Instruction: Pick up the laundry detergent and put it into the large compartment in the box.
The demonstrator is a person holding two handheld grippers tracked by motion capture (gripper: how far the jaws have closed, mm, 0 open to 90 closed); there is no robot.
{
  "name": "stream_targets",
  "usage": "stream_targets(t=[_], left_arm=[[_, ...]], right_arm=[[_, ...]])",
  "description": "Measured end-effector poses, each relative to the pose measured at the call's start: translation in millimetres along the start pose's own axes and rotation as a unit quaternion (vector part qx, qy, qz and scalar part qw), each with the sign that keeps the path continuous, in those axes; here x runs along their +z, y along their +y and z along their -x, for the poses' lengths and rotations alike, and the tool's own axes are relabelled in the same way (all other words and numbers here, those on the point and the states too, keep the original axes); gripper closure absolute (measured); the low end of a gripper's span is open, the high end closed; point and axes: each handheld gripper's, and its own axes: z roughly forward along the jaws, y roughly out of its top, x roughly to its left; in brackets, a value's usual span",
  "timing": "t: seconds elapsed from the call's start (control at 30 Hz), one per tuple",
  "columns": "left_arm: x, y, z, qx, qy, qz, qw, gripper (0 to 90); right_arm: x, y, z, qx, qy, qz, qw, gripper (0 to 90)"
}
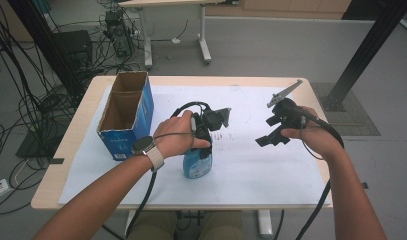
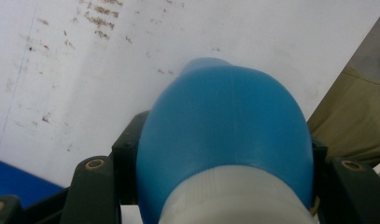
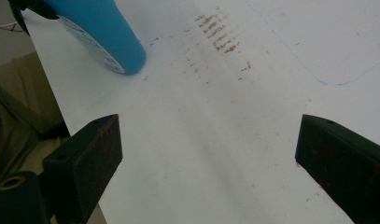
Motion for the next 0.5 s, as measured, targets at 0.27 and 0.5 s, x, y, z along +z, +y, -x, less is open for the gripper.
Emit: stream_targets(t=[0.27,0.5], left_arm=[[0.0,0.1,0.0,-0.001,0.000,0.000,1.0000,38.6],[0.1,-0.3,0.2,-0.001,0.000,0.001,1.0000,38.6]], right_arm=[[1.6,-0.5,0.5,-0.001,0.001,0.000,1.0000,7.2],[2.2,0.4,0.2,-0.002,0.002,0.001,1.0000,7.2]])
